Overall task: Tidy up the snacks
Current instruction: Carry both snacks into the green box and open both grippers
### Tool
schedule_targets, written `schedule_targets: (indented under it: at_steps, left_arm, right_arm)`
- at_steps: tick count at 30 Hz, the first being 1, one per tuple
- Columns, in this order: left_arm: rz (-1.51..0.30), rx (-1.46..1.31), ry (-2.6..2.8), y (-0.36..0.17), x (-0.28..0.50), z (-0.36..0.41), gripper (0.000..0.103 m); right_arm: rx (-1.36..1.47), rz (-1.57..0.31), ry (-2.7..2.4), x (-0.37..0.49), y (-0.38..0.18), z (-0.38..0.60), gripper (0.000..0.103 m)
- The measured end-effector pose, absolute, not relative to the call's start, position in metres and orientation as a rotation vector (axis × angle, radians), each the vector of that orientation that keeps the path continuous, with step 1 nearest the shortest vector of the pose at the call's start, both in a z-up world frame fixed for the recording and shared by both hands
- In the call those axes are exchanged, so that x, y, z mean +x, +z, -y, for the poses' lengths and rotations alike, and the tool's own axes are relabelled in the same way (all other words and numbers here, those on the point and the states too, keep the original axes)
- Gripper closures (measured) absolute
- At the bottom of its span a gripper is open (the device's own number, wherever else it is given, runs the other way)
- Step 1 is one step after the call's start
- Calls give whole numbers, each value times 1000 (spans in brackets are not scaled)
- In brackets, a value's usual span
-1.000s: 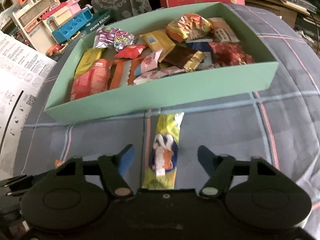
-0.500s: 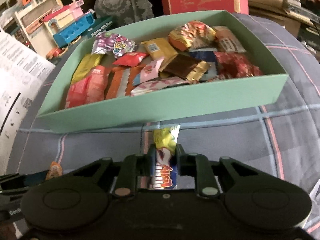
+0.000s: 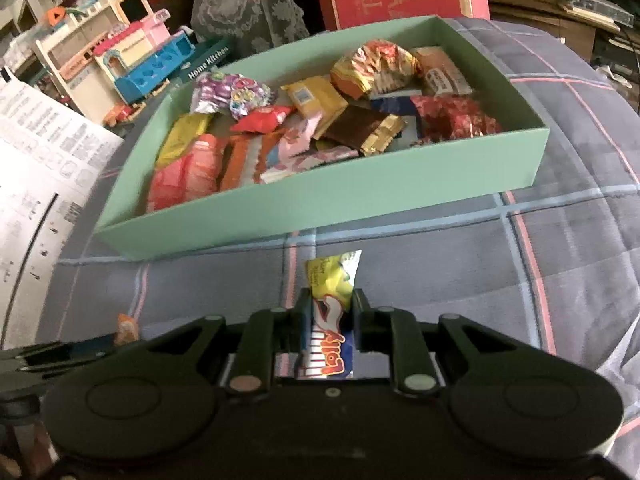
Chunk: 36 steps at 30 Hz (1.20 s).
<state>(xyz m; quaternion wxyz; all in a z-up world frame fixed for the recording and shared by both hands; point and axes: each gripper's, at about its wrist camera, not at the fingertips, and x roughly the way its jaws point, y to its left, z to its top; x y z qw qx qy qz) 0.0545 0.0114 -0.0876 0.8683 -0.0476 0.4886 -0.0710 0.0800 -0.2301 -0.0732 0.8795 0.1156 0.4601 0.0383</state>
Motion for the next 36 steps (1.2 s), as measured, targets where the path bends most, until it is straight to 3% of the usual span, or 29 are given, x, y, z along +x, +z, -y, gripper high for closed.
schedule_targets:
  at_steps: [11,22,36]
  left_arm:
    - [-909,-96,-224,-38,57,1,66]
    - [-834,-87,-258,5,135,17,66]
    - [-913,-97,-244,-31,230,37,66]
  right_arm:
    - [272,-882,110,74,-30,245,84]
    - [279,-818,114,141,4,260,84]
    - [250,-883,164,256,-17,234,83]
